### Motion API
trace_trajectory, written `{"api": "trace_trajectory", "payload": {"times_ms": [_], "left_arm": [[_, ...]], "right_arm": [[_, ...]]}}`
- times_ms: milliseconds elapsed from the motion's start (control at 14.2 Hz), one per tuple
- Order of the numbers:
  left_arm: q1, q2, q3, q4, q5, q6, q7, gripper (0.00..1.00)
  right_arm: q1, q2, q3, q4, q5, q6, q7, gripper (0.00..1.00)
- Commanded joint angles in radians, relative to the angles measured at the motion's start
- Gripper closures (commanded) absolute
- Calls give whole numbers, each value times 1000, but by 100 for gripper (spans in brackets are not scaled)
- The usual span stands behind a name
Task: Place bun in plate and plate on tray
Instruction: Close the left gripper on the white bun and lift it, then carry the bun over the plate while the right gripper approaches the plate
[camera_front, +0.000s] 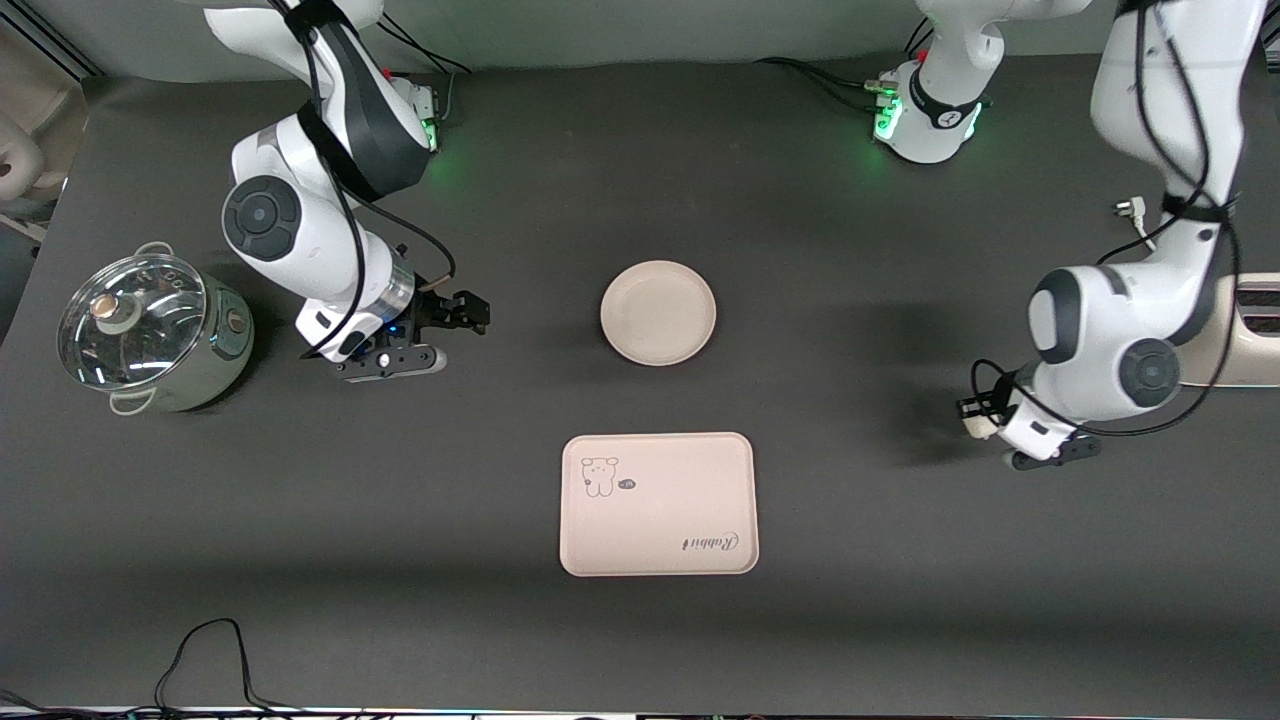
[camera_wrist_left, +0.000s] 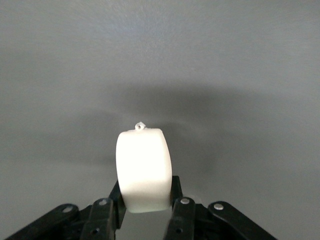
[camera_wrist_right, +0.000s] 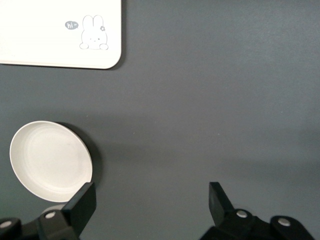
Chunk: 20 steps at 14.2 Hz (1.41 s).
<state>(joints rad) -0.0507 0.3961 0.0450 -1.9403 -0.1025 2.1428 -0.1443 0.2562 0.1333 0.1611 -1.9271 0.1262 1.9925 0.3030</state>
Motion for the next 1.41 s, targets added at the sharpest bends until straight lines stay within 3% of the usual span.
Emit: {"api": "trace_trajectory", "payload": {"times_ms": [0,283,495,636,777,1060,1342], "left_arm": [[-1,-172,16,52,14,-240,-12,60],[0,-333,33,150,53,-496,5,61],[-14,-390,23,155,55,-549,-14,61],[-37,-402,-51,155,37,-549,-106,61],[-49,-382,-158,152,20,-516,-265,61],[-138,-245,-391,143,-8,-303,-688,60],[-323,-56,-402,144,9,-48,-917,60]], "right_arm": [[6,-26,5,-6,10,-37,14,0],[40,-1,6,-6,13,-5,18,0],[40,8,20,-4,15,3,18,0],[37,6,32,-3,20,3,18,0],[37,6,32,-1,61,14,18,0],[37,15,34,-3,64,34,18,0],[40,43,34,-3,69,66,18,0]]}}
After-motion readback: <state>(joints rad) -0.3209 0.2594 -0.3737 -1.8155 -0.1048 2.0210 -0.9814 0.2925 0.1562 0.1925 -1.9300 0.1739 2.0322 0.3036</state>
